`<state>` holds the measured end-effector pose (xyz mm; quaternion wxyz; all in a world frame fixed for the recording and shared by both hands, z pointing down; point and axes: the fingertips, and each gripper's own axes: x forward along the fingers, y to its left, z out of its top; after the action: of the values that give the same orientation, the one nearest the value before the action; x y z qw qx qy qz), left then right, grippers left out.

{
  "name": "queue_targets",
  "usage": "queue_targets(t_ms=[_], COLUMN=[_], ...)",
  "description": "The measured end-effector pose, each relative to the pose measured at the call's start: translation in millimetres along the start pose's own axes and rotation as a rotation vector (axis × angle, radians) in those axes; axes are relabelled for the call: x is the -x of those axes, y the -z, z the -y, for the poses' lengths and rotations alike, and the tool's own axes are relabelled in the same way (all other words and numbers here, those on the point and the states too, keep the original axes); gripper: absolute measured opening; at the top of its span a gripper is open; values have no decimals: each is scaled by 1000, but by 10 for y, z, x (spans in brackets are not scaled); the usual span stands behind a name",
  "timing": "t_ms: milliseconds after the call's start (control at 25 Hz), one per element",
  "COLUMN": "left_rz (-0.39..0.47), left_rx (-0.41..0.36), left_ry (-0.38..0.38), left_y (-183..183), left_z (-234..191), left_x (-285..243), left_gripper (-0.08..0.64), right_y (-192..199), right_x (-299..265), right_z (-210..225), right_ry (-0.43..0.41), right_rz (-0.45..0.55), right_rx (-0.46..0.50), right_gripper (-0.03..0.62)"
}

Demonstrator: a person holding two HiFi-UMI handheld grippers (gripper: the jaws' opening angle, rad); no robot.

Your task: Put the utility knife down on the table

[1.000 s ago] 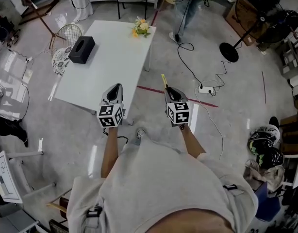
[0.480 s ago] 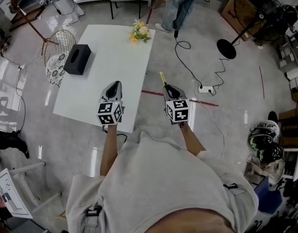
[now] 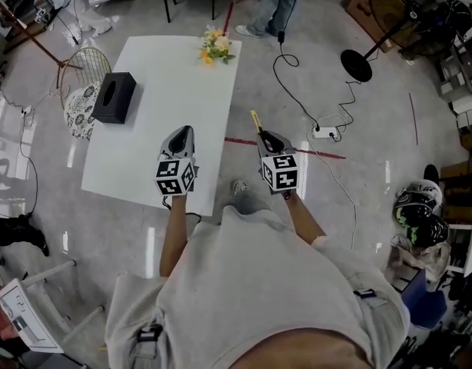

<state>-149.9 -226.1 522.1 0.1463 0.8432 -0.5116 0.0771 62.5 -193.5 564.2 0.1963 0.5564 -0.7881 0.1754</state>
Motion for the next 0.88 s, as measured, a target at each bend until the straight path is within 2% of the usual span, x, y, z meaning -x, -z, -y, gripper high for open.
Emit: queue_targets(t_ms=[560,880], left_rz=[-47,-89], left_rx=[18,43], left_ry=[-43,-68], left_y=[5,121], left_z=[-331,-500], left_x=[-306,-464], left_gripper=[26,26], right_y=[-194,-146], right_x=[-639,-951], right_z=[-56,-98], right_ry=[-67,-105], right_rz=[-27,-77], right_rx=[-5,-8], right_gripper=[83,83])
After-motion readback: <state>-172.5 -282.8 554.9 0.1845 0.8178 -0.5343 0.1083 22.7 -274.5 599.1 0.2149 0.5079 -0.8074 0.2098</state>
